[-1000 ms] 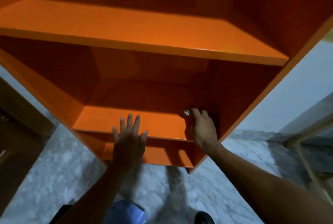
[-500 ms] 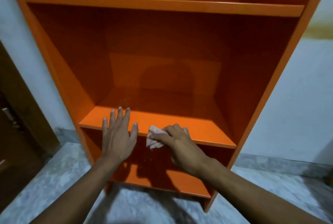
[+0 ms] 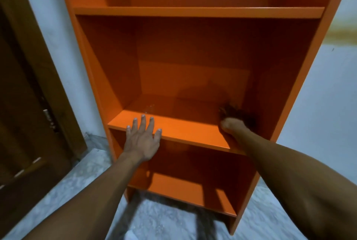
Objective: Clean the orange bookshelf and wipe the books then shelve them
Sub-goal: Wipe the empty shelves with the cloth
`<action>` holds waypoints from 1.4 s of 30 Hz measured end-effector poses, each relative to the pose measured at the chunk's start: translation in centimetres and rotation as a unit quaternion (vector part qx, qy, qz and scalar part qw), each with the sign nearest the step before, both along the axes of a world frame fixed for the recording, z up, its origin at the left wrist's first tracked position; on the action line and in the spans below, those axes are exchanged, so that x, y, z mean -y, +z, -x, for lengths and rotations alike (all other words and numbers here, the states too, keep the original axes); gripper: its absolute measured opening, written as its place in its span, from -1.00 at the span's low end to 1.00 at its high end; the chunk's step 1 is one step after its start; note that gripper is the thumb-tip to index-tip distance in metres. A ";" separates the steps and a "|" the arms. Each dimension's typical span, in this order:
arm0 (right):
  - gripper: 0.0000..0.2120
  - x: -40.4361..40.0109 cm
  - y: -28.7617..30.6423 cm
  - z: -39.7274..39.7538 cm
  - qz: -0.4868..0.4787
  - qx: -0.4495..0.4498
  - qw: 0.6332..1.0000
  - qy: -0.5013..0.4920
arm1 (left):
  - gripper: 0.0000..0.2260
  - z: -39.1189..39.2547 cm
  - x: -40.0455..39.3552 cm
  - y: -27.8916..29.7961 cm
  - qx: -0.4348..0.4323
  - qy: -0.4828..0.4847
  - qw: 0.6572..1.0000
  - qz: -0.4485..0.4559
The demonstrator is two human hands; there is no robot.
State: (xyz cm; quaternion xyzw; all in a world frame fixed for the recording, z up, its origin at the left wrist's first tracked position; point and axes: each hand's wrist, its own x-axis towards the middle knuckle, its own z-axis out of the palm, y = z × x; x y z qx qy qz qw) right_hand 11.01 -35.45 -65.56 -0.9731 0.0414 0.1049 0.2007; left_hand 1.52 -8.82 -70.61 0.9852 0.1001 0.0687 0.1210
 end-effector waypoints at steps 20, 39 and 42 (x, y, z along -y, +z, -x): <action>-0.51 -7.3 -3.3 8.7 -0.126 0.278 0.848 0.432 | -0.42 0.5 -4.1 -0.1 0.026 0.010 0.999 0.016; -0.57 -15.0 -3.1 0.3 -0.037 0.213 0.924 0.315 | -0.41 1.1 -7.6 0.2 0.034 -0.017 0.999 0.024; -0.71 -14.5 -3.3 3.3 -0.083 0.251 0.878 0.399 | -0.48 2.3 -9.3 1.2 0.012 -0.031 0.999 0.024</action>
